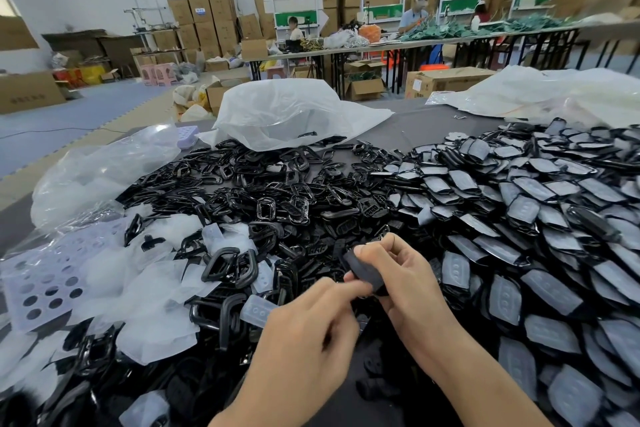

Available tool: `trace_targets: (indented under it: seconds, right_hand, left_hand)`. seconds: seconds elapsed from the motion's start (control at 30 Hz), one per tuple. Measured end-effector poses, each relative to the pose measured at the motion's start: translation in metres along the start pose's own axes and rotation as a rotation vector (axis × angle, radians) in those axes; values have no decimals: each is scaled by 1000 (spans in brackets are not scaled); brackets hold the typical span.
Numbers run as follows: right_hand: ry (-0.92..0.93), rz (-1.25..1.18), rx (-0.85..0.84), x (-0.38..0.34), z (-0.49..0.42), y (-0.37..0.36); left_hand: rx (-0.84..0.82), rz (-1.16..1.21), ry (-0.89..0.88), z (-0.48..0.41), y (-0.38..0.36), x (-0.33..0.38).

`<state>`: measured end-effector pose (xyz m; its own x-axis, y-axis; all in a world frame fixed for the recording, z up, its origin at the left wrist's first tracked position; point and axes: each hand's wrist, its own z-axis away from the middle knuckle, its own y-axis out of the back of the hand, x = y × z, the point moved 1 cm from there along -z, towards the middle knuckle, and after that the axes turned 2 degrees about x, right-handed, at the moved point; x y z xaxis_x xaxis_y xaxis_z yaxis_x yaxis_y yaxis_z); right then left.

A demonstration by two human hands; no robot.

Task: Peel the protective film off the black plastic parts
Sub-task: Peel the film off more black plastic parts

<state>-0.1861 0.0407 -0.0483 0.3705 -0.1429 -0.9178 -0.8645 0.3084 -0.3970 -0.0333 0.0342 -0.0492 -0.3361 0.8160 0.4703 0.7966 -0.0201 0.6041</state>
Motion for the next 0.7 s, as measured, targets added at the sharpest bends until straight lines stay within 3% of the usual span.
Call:
trace_targets:
  seconds: [0.13,0.23,0.57,0.63,0.7]
  right_hand:
    - [-31,7,-71,1,4,-5]
    - [25,69,-154,4,7,-10]
    - [130,404,-293,11,9,-8]
    - [177,472,-266,7,7,-6]
    - [300,499,-114,-5,0,3]
  left_hand:
    - [194,237,325,-2,3,-7]
    - [189,414,500,-7,2,-10]
    - [317,481,600,-12,9,-25]
    - [312,487,609,-11,5,-23]
    - [279,439,573,-8,-1,-20]
